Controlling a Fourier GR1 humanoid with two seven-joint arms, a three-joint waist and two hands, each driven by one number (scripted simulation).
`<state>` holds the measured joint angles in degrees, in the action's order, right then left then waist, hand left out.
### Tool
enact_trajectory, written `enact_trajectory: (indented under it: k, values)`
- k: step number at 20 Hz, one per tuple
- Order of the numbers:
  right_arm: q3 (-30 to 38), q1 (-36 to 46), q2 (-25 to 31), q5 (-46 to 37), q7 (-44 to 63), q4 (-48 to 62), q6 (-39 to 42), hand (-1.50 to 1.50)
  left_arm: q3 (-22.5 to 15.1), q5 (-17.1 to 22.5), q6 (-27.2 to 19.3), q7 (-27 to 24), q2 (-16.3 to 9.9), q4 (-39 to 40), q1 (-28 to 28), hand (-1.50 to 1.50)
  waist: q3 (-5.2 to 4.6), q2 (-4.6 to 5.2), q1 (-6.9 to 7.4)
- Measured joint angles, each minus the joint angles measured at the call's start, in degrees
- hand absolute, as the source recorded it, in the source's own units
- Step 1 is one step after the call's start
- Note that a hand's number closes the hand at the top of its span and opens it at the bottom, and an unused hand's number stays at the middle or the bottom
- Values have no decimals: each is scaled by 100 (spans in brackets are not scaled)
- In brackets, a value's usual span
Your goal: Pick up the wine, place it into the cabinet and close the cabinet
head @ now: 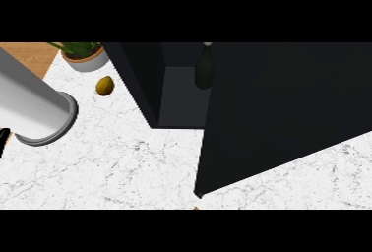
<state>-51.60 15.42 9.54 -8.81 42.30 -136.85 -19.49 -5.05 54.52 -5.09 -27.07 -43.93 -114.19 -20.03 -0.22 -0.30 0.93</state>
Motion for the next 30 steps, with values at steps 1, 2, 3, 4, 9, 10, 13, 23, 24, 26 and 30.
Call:
enact_trajectory:
  k: [1, 2, 3, 4, 9, 10, 13, 23, 24, 26, 30]
  values:
    - [-7, 155, 46, 51, 38, 39, -89, 150, 21, 17, 41, 34, -4, 37, 62, -150, -1, 7, 8]
    - [-8, 309, 80, 131, 61, 83, -179, 150, 9, 17, 91, 45, 12, 67, 88, -150, -1, 15, 26]
    - [-37, 452, 123, 204, 57, 118, -276, 150, -28, -5, 78, 66, 41, 90, 152, -150, -2, 23, 36]
    - [-40, 572, 161, 306, 34, 157, -353, 150, -43, 3, 43, 114, 71, 88, 222, -150, 0, 29, 40]
    - [220, 1380, 77, 819, 131, 545, -718, 150, -61, 26, 2, 261, 127, -37, 269, -150, 0, 41, 132]
    - [300, 1616, -83, 907, 95, 791, -782, 150, -72, -2, -15, 262, 159, -35, 293, -150, 3, 44, 139]
    - [640, 2524, -527, 1207, 34, 1630, -1015, 150, -95, -23, -53, 318, 217, -17, 381, -150, 3, 55, 179]
    - [1844, 4926, -895, 1939, -605, 4272, -900, 150, -30, -170, -94, 430, 473, 288, 637, -150, 11, 51, 96]
    - [1897, 5053, -905, 1892, -722, 4554, -844, 150, -44, -200, -81, 419, 509, 295, 638, -150, 12, 51, 93]
    - [2015, 5262, -925, 1869, -917, 5014, -784, 150, -26, -259, -111, 455, 549, 230, 611, -150, 14, 48, 84]
    - [2491, 5455, -921, 1933, -1412, 5905, -383, 150, -57, -428, -181, 482, 696, 269, 709, -150, 14, 53, 48]
